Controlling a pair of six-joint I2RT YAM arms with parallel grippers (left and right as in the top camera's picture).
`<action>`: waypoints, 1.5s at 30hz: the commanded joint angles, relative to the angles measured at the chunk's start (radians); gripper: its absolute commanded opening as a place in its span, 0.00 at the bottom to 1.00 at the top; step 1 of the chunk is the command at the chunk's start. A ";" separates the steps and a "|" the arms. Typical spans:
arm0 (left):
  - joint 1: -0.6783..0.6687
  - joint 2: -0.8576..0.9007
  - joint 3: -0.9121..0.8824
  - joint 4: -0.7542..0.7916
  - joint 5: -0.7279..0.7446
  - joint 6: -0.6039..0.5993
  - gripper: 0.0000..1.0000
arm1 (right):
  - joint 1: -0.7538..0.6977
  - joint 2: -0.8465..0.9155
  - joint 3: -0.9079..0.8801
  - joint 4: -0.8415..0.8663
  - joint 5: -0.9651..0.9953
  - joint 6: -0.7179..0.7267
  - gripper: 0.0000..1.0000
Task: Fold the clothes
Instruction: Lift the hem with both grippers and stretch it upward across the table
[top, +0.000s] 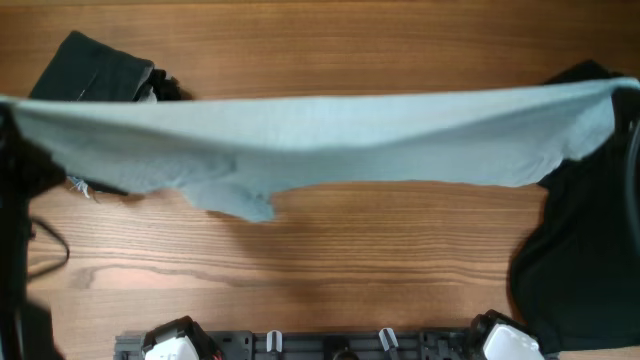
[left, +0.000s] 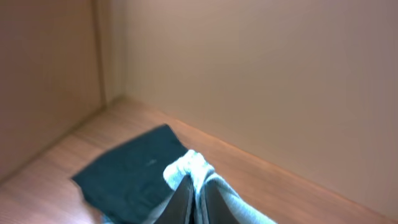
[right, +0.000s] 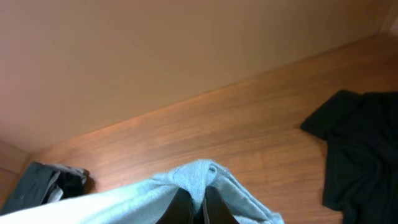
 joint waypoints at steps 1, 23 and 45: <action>0.007 -0.063 0.087 -0.024 -0.092 0.042 0.04 | -0.009 -0.095 0.016 -0.031 0.072 0.044 0.04; -0.279 0.874 0.090 0.251 0.248 0.045 0.05 | 0.035 0.676 0.013 0.032 0.027 -0.103 0.09; -0.329 1.067 0.106 -0.122 0.182 -0.029 0.81 | 0.033 1.003 0.013 0.282 -0.093 -0.090 0.74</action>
